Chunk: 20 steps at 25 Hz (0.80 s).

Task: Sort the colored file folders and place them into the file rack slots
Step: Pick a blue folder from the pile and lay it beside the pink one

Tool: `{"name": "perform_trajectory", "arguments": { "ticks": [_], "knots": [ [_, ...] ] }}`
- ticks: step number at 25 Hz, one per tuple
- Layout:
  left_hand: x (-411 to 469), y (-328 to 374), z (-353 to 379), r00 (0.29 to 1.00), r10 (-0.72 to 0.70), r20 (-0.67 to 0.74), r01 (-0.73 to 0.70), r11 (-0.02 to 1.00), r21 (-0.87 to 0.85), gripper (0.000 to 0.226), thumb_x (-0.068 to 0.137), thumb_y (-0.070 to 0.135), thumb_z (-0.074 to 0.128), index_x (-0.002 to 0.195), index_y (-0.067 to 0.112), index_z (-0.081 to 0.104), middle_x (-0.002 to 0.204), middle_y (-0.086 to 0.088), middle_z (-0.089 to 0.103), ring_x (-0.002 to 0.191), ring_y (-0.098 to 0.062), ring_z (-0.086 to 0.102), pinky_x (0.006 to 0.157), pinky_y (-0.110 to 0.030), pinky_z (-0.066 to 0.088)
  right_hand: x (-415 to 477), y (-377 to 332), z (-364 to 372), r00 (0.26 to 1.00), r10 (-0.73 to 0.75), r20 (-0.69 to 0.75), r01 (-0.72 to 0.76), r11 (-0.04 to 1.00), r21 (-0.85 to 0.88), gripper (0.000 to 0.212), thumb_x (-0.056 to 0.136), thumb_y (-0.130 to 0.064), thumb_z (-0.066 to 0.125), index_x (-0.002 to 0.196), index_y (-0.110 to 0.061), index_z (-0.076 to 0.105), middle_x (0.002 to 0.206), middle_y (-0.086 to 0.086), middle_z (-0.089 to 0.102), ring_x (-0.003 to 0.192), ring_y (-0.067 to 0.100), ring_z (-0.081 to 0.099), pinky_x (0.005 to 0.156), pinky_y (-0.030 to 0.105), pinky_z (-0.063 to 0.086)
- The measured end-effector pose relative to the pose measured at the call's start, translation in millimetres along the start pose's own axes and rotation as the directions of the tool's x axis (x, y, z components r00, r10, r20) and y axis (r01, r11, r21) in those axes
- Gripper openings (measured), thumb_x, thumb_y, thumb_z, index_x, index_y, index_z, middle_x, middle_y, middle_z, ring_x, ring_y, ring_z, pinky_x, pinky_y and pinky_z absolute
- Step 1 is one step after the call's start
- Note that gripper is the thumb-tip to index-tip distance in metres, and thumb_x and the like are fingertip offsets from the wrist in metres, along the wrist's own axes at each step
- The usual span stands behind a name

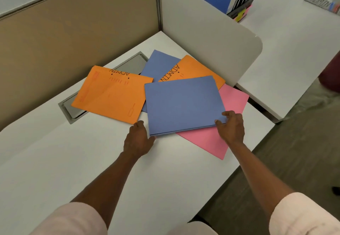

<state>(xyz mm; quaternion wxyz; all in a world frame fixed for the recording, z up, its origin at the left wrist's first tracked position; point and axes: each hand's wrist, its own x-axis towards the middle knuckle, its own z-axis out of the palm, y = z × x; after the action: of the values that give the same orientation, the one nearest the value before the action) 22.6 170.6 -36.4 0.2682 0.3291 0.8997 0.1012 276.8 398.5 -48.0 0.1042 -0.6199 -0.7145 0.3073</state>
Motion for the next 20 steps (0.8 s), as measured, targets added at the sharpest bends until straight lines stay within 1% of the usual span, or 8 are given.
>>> {"name": "perform_trajectory", "arguments": {
  "ticks": [3, 5, 7, 9, 12, 14, 17, 20],
  "knots": [
    [7, 15, 2, 0.998, -0.048, 0.034, 0.052, 0.987, -0.155, 0.082, 0.082, 0.05, 0.08, 0.142, 0.009, 0.043, 0.137, -0.01, 0.059, 0.127, -0.033, 0.058, 0.092, -0.042, 0.052, 15, 7, -3, 0.997, 0.064, 0.032, -0.061, 0.996, -0.067, 0.065, 0.089, -0.038, 0.083, 0.142, -0.012, 0.055, 0.14, 0.02, 0.053, 0.135, 0.039, 0.047, 0.094, 0.049, 0.053],
    [5, 25, 3, 0.999, -0.036, 0.015, 0.039, 0.961, -0.275, 0.052, 0.076, 0.048, 0.085, 0.114, 0.032, 0.054, 0.112, 0.004, 0.067, 0.112, -0.029, 0.067, 0.076, -0.033, 0.053, 17, 8, 0, 0.992, 0.094, 0.084, -0.093, 0.995, -0.019, 0.073, 0.089, -0.04, 0.083, 0.146, -0.009, 0.052, 0.143, 0.02, 0.054, 0.135, 0.04, 0.049, 0.102, 0.051, 0.051],
    [2, 32, 3, 1.0, -0.02, 0.002, 0.019, 0.934, -0.358, 0.044, 0.071, 0.04, 0.088, 0.096, 0.038, 0.053, 0.099, 0.013, 0.065, 0.103, -0.025, 0.07, 0.072, -0.031, 0.055, 16, 8, 4, 0.987, 0.116, 0.113, -0.123, 0.991, 0.057, 0.079, 0.088, -0.04, 0.084, 0.151, -0.008, 0.048, 0.145, 0.02, 0.056, 0.136, 0.042, 0.051, 0.109, 0.054, 0.051],
    [-3, 35, 1, 0.998, -0.053, 0.014, 0.055, 0.938, -0.343, 0.056, 0.067, 0.041, 0.089, 0.111, 0.027, 0.059, 0.113, 0.003, 0.066, 0.11, -0.028, 0.066, 0.085, -0.043, 0.06, 13, 7, 7, 0.978, 0.172, 0.117, -0.19, 0.967, 0.168, 0.088, 0.086, -0.043, 0.085, 0.156, -0.01, 0.043, 0.147, 0.02, 0.057, 0.137, 0.043, 0.052, 0.111, 0.055, 0.05],
    [-9, 28, 1, 0.993, -0.114, -0.024, 0.108, 0.978, -0.179, 0.092, 0.066, 0.047, 0.092, 0.138, 0.009, 0.047, 0.133, -0.012, 0.054, 0.127, -0.034, 0.051, 0.103, -0.049, 0.051, 10, 6, -1, 0.956, 0.26, 0.139, -0.291, 0.902, 0.319, 0.096, 0.083, -0.047, 0.087, 0.159, -0.012, 0.041, 0.143, 0.017, 0.061, 0.13, 0.04, 0.06, 0.111, 0.054, 0.051],
    [-18, 23, -3, 0.99, -0.105, -0.091, 0.094, 0.989, -0.118, 0.101, 0.067, 0.046, 0.093, 0.144, 0.008, 0.04, 0.135, -0.015, 0.047, 0.127, -0.036, 0.045, 0.102, -0.047, 0.048, 4, 3, -11, 0.956, 0.248, 0.159, -0.292, 0.875, 0.387, 0.079, 0.083, -0.045, 0.087, 0.148, -0.013, 0.056, 0.135, 0.012, 0.066, 0.122, 0.037, 0.066, 0.109, 0.056, 0.054],
    [-34, 13, -11, 0.983, -0.019, -0.183, 0.014, 1.0, -0.026, 0.102, 0.072, 0.045, 0.091, 0.152, 0.017, 0.034, 0.131, -0.013, 0.042, 0.124, -0.032, 0.041, 0.095, -0.043, 0.048, -15, -9, -27, 0.982, 0.147, 0.116, -0.182, 0.89, 0.418, 0.031, 0.087, -0.037, 0.084, 0.113, -0.021, 0.077, 0.107, 0.002, 0.077, 0.104, 0.034, 0.073, 0.098, 0.055, 0.06],
    [-56, 7, -21, 0.951, -0.02, -0.309, 0.012, 1.0, -0.027, 0.09, 0.075, 0.039, 0.092, 0.148, 0.026, 0.041, 0.121, -0.006, 0.04, 0.116, -0.027, 0.043, 0.084, -0.04, 0.053, -41, -26, -45, 0.997, 0.07, 0.013, -0.07, 0.915, 0.398, 0.035, 0.089, -0.043, 0.08, 0.117, -0.021, 0.078, 0.1, 0.0, 0.077, 0.097, 0.031, 0.074, 0.089, 0.051, 0.062]
  ]
}}
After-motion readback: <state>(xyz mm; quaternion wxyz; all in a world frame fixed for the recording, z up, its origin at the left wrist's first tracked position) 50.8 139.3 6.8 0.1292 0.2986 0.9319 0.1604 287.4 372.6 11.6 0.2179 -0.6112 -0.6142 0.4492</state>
